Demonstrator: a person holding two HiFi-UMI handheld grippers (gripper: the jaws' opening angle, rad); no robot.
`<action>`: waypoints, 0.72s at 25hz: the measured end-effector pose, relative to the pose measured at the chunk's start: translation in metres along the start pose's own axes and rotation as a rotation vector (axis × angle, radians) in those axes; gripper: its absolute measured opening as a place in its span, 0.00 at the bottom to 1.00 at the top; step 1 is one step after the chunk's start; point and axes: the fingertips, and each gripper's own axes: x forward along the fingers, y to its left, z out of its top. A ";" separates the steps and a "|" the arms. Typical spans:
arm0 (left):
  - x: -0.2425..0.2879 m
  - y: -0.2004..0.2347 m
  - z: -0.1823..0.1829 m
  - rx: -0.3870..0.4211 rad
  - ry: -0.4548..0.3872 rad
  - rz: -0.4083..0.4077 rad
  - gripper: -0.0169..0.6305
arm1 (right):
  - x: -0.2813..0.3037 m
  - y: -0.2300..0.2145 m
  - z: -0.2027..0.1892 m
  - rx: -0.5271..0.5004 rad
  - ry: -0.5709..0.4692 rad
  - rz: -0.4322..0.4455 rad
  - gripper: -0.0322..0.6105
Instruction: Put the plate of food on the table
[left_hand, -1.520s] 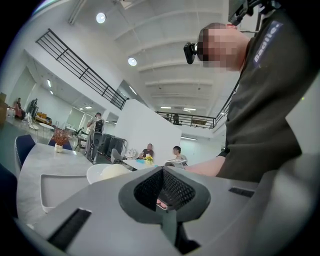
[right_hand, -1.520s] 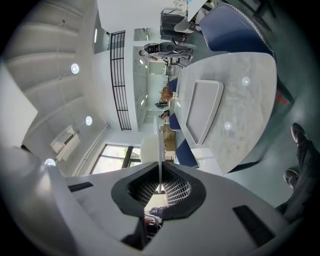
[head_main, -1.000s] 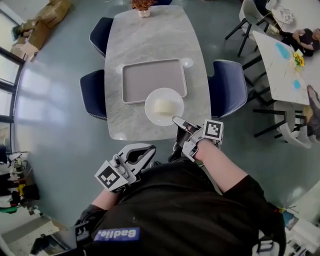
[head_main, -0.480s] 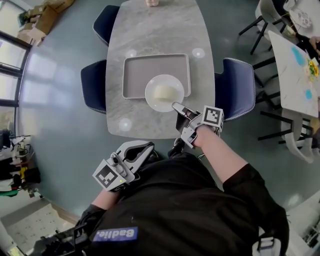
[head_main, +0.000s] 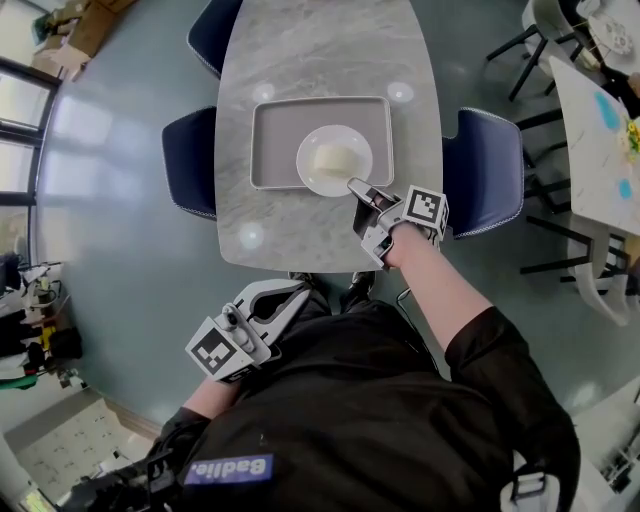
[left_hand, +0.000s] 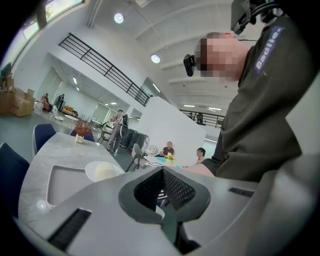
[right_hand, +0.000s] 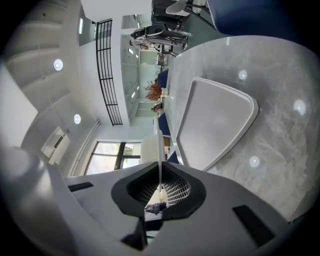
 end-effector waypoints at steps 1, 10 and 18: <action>-0.001 0.001 0.002 0.001 -0.005 -0.002 0.03 | 0.003 -0.003 0.001 -0.003 -0.002 -0.006 0.08; -0.021 0.027 0.006 -0.028 -0.012 0.014 0.03 | 0.049 -0.026 0.010 0.059 -0.049 -0.029 0.08; -0.027 0.040 0.004 -0.035 -0.002 0.025 0.03 | 0.079 -0.051 0.025 0.085 -0.080 -0.069 0.08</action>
